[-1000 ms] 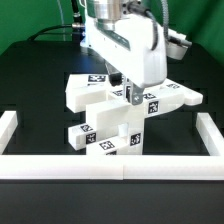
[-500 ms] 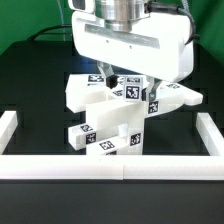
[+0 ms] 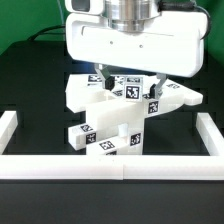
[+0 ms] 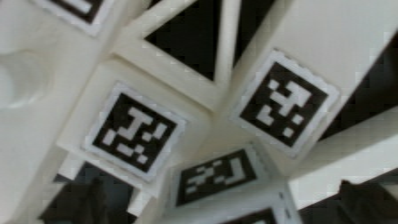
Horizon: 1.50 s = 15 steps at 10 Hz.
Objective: Assemble chair
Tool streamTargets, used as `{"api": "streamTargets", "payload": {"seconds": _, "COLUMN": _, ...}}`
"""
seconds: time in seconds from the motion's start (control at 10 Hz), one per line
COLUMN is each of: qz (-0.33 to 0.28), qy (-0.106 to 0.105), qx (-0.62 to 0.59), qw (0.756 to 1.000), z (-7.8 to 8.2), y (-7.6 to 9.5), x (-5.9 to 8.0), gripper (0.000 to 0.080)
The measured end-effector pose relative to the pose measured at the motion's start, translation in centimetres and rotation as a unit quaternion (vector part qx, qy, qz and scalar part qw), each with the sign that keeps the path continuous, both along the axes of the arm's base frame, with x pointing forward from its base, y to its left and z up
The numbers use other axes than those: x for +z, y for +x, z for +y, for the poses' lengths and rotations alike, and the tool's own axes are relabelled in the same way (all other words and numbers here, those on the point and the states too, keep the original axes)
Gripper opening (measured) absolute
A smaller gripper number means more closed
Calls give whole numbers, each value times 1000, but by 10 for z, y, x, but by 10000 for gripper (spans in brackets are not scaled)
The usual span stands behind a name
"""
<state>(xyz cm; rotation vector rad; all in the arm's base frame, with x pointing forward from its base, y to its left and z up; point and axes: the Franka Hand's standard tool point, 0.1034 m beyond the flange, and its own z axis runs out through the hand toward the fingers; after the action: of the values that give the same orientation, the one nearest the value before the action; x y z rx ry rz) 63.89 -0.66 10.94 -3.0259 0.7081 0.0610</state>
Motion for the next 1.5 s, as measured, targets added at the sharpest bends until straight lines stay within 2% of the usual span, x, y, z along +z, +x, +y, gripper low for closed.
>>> {"api": "streamTargets", "payload": {"seconds": 0.5, "qz": -5, "qy": -3, "qx": 154, "qw": 988, "z": -5, "y": 0, "x": 0, "gripper": 649}}
{"api": "streamTargets", "payload": {"seconds": 0.7, "qz": -5, "qy": -2, "qx": 164, "qw": 986, "z": -7, "y": 0, "x": 0, "gripper": 390}}
{"api": "streamTargets", "payload": {"seconds": 0.8, "qz": -5, "qy": -2, "qx": 164, "qw": 986, "z": -7, "y": 0, "x": 0, "gripper": 390}}
{"api": "streamTargets", "payload": {"seconds": 0.9, "qz": -5, "qy": -2, "qx": 157, "qw": 988, "z": -7, "y": 0, "x": 0, "gripper": 268}}
{"api": "streamTargets", "payload": {"seconds": 1.2, "qz": -4, "qy": -3, "qx": 131, "qw": 991, "z": -7, "y": 0, "x": -1, "gripper": 268}}
{"api": "streamTargets", "payload": {"seconds": 1.5, "qz": -1, "qy": -6, "qx": 34, "qw": 999, "z": -6, "y": 0, "x": -1, "gripper": 268}}
